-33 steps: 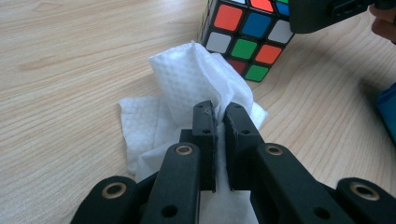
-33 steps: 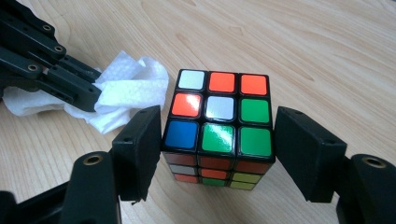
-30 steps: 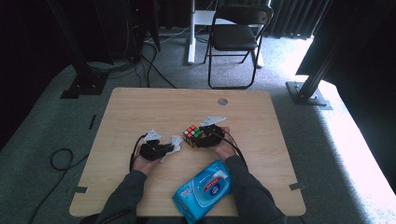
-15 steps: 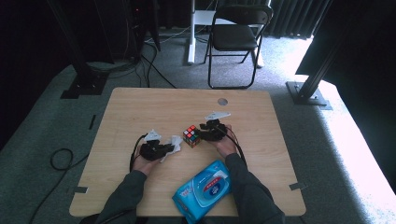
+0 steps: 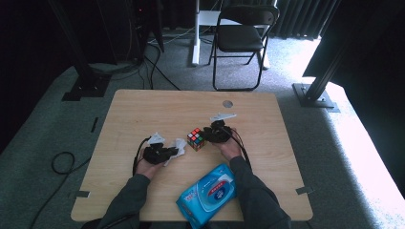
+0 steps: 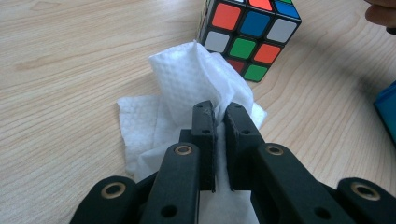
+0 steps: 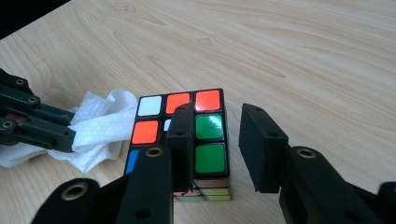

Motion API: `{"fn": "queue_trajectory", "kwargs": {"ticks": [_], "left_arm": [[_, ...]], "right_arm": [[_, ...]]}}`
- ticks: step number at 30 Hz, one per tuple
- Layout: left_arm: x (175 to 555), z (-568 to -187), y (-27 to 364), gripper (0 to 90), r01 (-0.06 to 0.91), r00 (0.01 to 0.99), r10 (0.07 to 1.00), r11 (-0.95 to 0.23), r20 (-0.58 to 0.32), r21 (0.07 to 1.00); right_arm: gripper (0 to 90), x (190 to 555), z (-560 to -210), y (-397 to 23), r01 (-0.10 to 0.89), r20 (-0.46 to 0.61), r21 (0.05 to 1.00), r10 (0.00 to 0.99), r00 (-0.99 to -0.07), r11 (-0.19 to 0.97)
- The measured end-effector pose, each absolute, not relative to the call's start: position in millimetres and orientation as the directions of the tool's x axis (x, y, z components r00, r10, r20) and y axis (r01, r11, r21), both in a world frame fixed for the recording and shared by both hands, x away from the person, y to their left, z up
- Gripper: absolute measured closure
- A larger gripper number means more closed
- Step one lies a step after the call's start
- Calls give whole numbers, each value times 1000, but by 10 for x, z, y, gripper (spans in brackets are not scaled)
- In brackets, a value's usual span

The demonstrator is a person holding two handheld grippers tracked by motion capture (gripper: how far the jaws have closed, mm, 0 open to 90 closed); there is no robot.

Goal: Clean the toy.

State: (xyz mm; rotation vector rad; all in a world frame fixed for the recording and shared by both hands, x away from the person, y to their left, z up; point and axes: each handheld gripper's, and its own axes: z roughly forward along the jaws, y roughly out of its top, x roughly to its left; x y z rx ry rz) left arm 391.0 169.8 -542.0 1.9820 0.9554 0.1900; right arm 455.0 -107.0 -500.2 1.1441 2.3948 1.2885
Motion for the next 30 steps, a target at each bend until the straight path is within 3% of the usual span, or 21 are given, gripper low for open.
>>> {"fn": "queue_trajectory", "kwargs": {"ticks": [15,16,19,21,27,30], "left_arm": [[3908,-5419,1697,840,549,691,688,-301,-221,780],[3908,-5419,1697,840,549,692,688,-302,-220,780],[3909,-5420,1697,840,549,692,688,-302,-221,780],[3910,-5420,1698,840,549,691,688,-298,-223,781],[3910,-5421,1697,839,549,692,688,-302,-221,779],[3908,-5420,1695,839,549,692,688,-304,-219,779]], "right_arm": [[734,4614,-5030,-1150,640,335,736,702,-628,221],[829,4620,-5031,-1169,646,353,737,703,-618,199],[852,4654,-5047,-1245,674,385,724,725,-571,146],[773,4638,-5091,-1214,661,308,718,754,-581,216],[625,4592,-5018,-1261,633,329,761,757,-565,142],[566,4561,-4949,-1231,635,324,756,752,-573,158]]}}
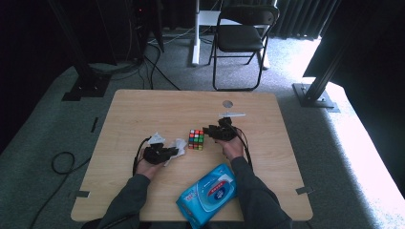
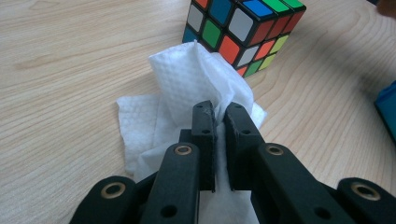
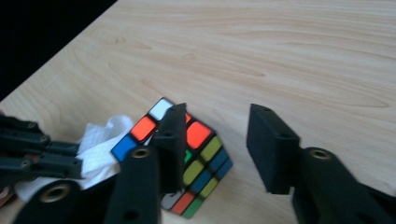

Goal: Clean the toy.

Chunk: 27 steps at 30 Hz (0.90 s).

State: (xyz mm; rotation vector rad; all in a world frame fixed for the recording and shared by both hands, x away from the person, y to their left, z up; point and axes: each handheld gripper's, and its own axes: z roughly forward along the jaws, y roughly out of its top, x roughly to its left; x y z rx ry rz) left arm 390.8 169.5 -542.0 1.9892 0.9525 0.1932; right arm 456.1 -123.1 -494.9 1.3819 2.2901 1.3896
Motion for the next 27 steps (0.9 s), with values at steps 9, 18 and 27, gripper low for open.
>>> {"fn": "queue_trajectory", "kwargs": {"ticks": [9,18,27], "left_arm": [[3907,-5420,1694,837,547,692,688,-303,-219,780],[3906,-5421,1693,836,547,692,688,-303,-218,781],[3903,-5421,1692,835,546,693,687,-304,-217,781]], "right_arm": [[546,4491,-4974,-1070,673,302,702,759,-577,231],[622,4555,-4973,-1044,677,306,695,753,-583,241],[700,4575,-5005,-1092,720,398,671,732,-552,177]]}}
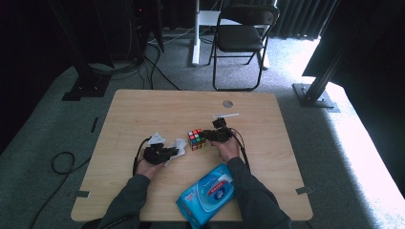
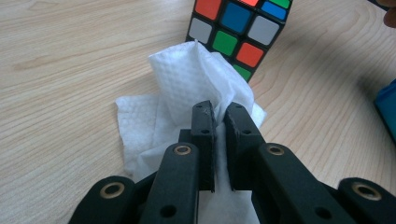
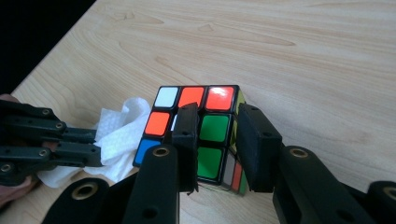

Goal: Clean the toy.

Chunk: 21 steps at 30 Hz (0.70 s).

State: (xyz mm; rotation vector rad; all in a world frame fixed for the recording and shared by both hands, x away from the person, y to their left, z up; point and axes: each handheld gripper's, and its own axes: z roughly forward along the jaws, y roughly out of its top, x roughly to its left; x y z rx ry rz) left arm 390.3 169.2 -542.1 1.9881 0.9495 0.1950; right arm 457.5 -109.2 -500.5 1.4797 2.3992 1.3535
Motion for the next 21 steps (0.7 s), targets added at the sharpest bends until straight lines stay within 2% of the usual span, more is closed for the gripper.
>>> {"fn": "queue_trajectory", "kwargs": {"ticks": [2,8,16,21], "left_arm": [[3903,-5421,1692,835,547,692,688,-301,-219,781],[3906,-5423,1692,834,548,693,687,-304,-219,780],[3907,-5425,1692,831,548,694,686,-305,-220,779],[3908,-5426,1690,830,549,693,686,-304,-221,779]], "right_arm": [[700,4581,-5010,-1104,723,405,670,731,-549,172],[714,4660,-5075,-1314,775,529,630,702,-476,52],[743,4680,-5077,-1471,773,513,634,739,-437,17],[691,4686,-5126,-1558,775,491,632,769,-409,8]]}}
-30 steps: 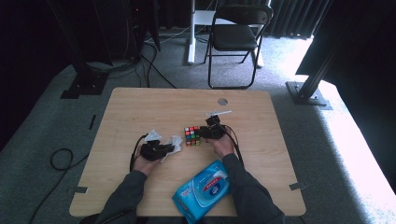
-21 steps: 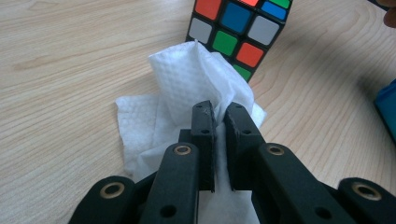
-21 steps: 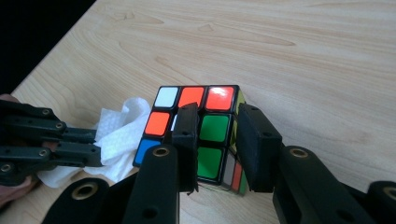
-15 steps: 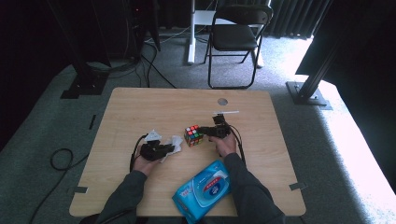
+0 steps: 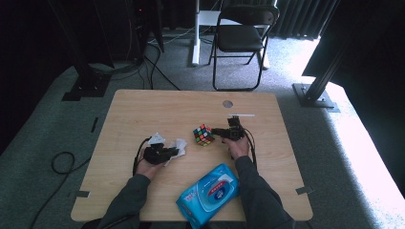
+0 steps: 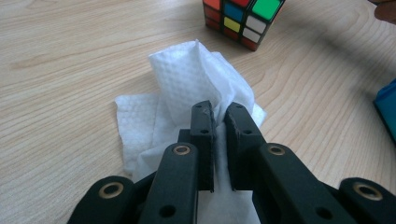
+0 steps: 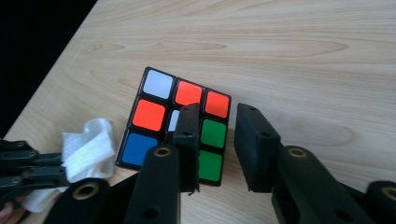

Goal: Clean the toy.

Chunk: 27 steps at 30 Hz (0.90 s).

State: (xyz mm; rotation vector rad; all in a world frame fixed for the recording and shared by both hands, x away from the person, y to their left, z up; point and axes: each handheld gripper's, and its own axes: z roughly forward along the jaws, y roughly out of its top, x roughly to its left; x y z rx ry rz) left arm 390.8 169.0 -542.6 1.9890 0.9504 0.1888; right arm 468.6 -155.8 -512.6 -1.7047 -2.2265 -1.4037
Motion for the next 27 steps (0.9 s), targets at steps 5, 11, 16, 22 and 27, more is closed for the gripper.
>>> {"fn": "queue_trajectory", "kwargs": {"ticks": [5,11,16,22,27], "left_arm": [[3907,-5427,1690,830,548,693,686,-304,-220,779],[3907,-5427,1689,829,548,693,686,-304,-220,779],[3907,-5427,1689,828,549,693,686,-304,-221,779],[3908,-5427,1690,827,549,694,685,-304,-222,778],[3907,-5426,1692,824,549,694,685,-304,-222,779]], "right_arm": [[646,4667,-5114,-1590,759,472,651,787,-398,-6],[523,4641,-5039,-1588,733,450,680,793,-410,-7],[474,4640,-5002,-1521,719,434,694,780,-452,31],[395,4636,-4986,-1388,708,405,700,768,-496,88],[324,4609,-4965,-1284,680,346,717,768,-539,154]]}}
